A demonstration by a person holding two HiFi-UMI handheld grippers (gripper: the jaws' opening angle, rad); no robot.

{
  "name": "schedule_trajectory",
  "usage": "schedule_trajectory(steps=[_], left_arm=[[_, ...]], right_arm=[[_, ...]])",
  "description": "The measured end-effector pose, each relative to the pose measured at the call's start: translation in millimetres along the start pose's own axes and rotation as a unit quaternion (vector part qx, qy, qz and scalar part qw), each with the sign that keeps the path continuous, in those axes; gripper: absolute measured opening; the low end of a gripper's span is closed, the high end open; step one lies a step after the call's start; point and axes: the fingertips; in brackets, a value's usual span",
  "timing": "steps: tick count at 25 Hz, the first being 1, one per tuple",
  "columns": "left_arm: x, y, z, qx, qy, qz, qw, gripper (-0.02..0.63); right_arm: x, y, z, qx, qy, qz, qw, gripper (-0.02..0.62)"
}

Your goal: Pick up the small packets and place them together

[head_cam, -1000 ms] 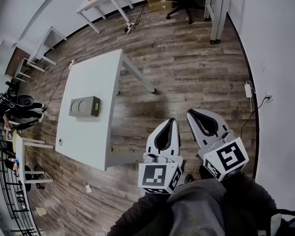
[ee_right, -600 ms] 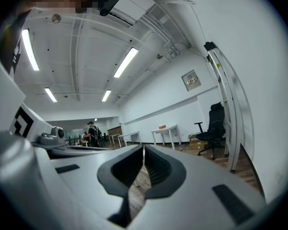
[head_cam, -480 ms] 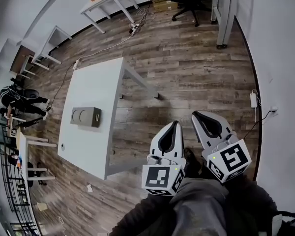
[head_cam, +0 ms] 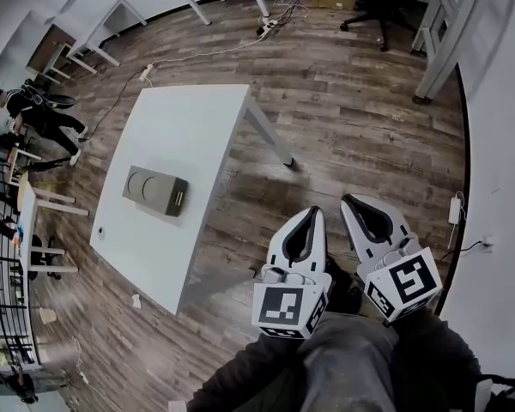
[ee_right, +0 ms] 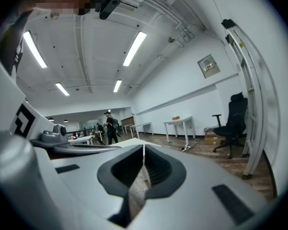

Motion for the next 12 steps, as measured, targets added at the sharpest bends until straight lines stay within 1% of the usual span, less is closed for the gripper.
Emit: schedule_trajectory(steps=[3, 6, 9, 12], left_arm=[[10.6, -8.9, 35.6, -0.028, 0.018, -0.001, 0.9994, -0.005], [15.6, -14.5, 72.6, -0.056, 0.027, -0.006, 0.9980, -0.005], [13.4, -16.7, 105.7, -0.091, 0.038, -0.010, 0.9951, -0.005], [3.3, -6.9, 137.9, -0.131, 0.045, -0.021, 0.9902, -0.005]], right_arm=[[14.8, -38.3, 11.6, -0.037, 0.007, 0.020, 0.999, 0.011], [22.1, -78.3, 21.5, -0.068, 0.012, 0.029, 0.997, 0.011], [18.2, -115.7, 35.4, -0.110, 0.021, 0.036, 0.993, 0.011], [10.0, -147.1, 67.2, -0.164, 0.038, 0.038, 0.985, 0.011]])
Point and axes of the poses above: the fingertips, and each gripper's own axes: y backward along the fingers, z to its left, x out of its underside, and after that the axes turned 4 degrees about z, right-handed
